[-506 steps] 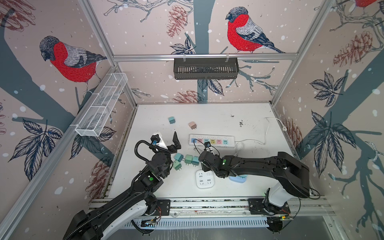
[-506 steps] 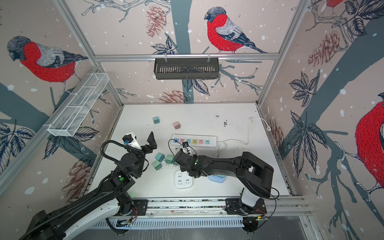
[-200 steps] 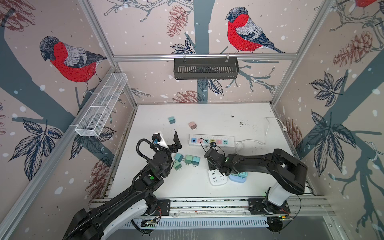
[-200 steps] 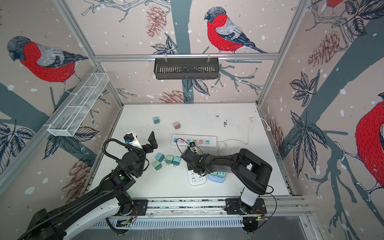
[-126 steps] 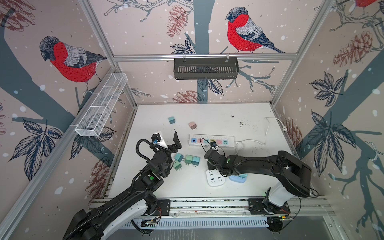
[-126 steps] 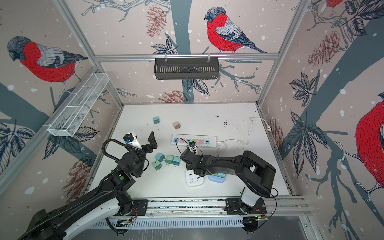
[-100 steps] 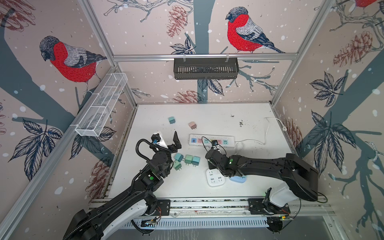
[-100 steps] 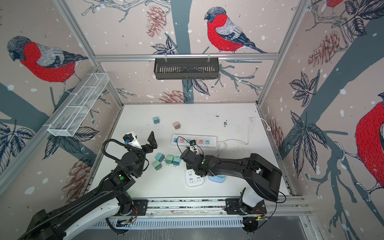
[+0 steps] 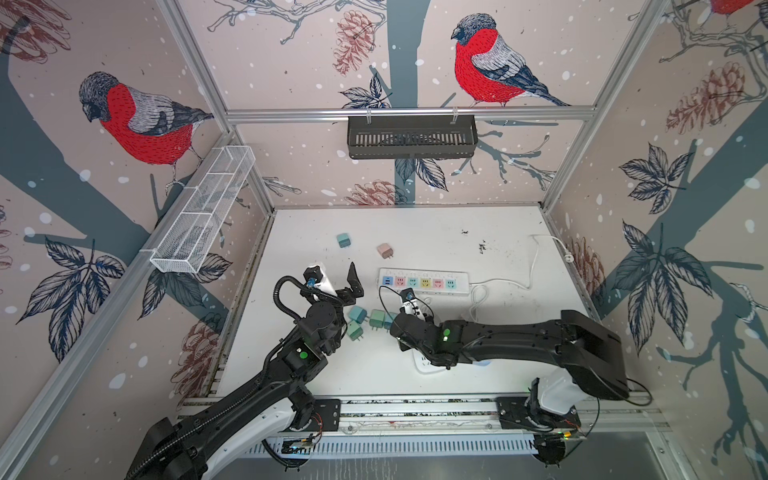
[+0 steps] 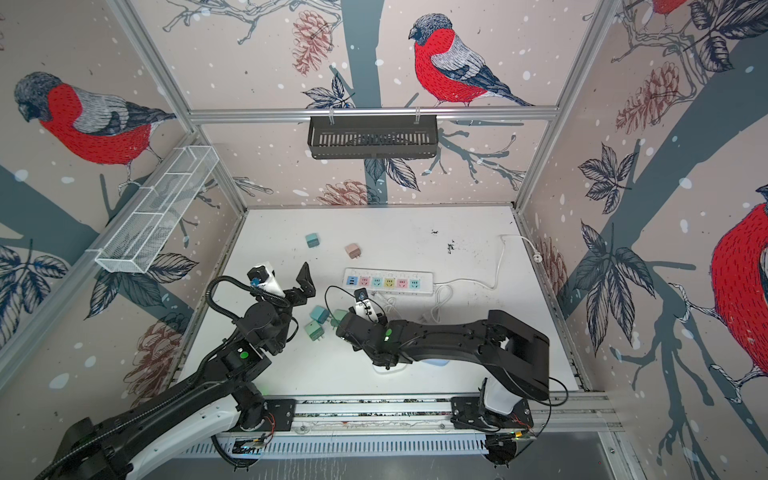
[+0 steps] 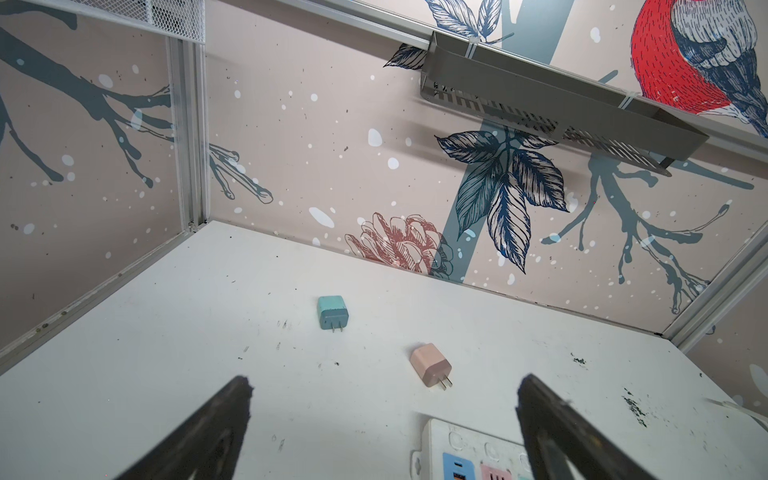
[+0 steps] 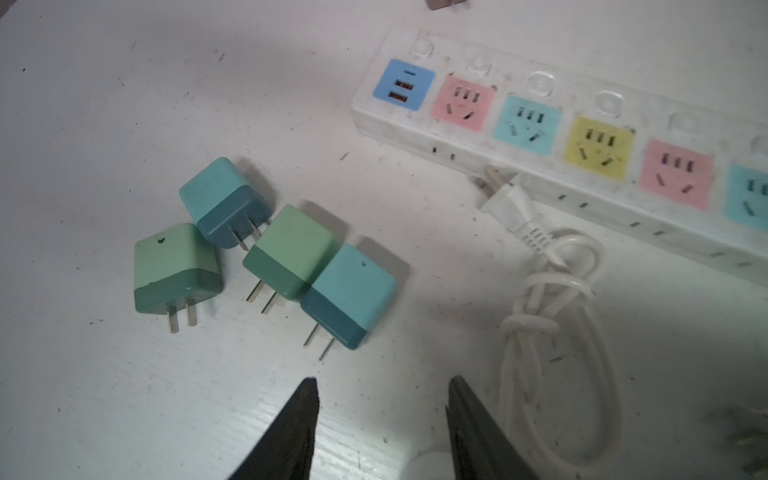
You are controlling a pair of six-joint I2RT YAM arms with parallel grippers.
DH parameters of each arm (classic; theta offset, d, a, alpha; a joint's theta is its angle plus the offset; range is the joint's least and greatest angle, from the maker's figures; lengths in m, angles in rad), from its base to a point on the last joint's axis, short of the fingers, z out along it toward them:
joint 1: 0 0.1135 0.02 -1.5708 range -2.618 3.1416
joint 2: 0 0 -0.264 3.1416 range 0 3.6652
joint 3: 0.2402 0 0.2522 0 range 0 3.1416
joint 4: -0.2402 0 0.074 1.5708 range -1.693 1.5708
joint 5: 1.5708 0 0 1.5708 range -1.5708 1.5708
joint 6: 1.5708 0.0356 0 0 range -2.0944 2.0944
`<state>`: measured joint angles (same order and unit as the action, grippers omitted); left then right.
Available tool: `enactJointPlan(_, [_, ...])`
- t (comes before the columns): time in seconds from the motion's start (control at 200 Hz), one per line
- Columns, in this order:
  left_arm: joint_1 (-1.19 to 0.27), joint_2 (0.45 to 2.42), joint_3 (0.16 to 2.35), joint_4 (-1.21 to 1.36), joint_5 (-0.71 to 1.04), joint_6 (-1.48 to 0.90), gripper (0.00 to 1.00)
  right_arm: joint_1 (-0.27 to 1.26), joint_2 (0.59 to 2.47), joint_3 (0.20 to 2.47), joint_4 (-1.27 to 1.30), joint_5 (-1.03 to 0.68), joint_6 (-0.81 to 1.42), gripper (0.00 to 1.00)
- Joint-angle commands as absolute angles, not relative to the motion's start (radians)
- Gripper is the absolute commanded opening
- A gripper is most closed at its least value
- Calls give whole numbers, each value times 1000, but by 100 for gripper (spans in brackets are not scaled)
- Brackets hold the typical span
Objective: Insert the plug
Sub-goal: 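Close the right gripper on the teal adapter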
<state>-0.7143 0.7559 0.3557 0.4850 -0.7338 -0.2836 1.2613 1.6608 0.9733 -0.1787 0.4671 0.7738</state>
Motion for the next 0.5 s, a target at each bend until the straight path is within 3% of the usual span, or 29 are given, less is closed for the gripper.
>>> enactJointPlan(0.0, [-712, 756, 365, 499, -724, -281, 99, 1261, 1746, 1040, -198, 456, 760, 52])
enactJointPlan(0.155, [-712, 755, 367, 499, -708, -277, 99, 1251, 1841, 1114, -207, 439, 755, 54])
enactJointPlan(0.28, [-712, 763, 368, 501, -702, -275, 99, 1241, 1878, 1137, -199, 433, 750, 63])
enactJointPlan(0.495, [-712, 772, 376, 494, -680, -266, 99, 1222, 1902, 1133, -207, 441, 756, 64])
